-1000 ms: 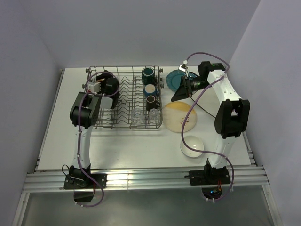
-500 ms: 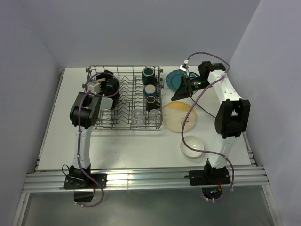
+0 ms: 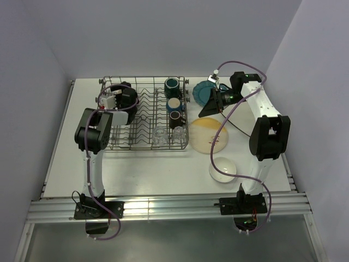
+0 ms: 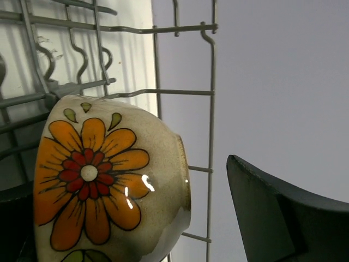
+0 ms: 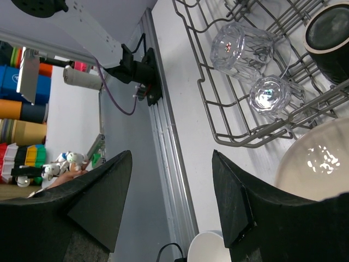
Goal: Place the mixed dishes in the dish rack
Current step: Place the bowl upside down on the dish rack
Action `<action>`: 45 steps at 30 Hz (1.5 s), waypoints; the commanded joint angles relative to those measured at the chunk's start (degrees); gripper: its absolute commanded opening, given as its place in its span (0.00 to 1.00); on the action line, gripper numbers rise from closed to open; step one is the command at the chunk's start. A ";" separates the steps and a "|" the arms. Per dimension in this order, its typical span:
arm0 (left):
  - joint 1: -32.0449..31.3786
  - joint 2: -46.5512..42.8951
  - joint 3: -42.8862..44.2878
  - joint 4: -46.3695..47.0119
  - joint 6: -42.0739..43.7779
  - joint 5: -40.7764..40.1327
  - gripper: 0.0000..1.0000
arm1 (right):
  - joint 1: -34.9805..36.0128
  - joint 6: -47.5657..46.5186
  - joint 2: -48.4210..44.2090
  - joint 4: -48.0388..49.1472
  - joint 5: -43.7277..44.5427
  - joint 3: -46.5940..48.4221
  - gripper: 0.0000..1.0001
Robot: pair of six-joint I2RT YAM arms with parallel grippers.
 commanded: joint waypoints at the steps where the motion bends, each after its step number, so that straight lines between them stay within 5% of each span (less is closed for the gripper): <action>1: -0.05 -4.77 0.31 -8.35 -3.12 0.83 0.99 | -0.42 -0.31 -3.26 -5.41 -1.77 -0.37 0.68; 15: 0.74 -9.52 -0.91 -17.84 -2.42 3.11 0.99 | -0.42 0.04 -3.08 -5.41 -2.47 0.51 0.68; 45: 4.17 -16.29 -5.66 -19.17 4.08 7.15 0.99 | 0.20 -0.31 -3.52 -5.32 -2.91 -0.10 0.68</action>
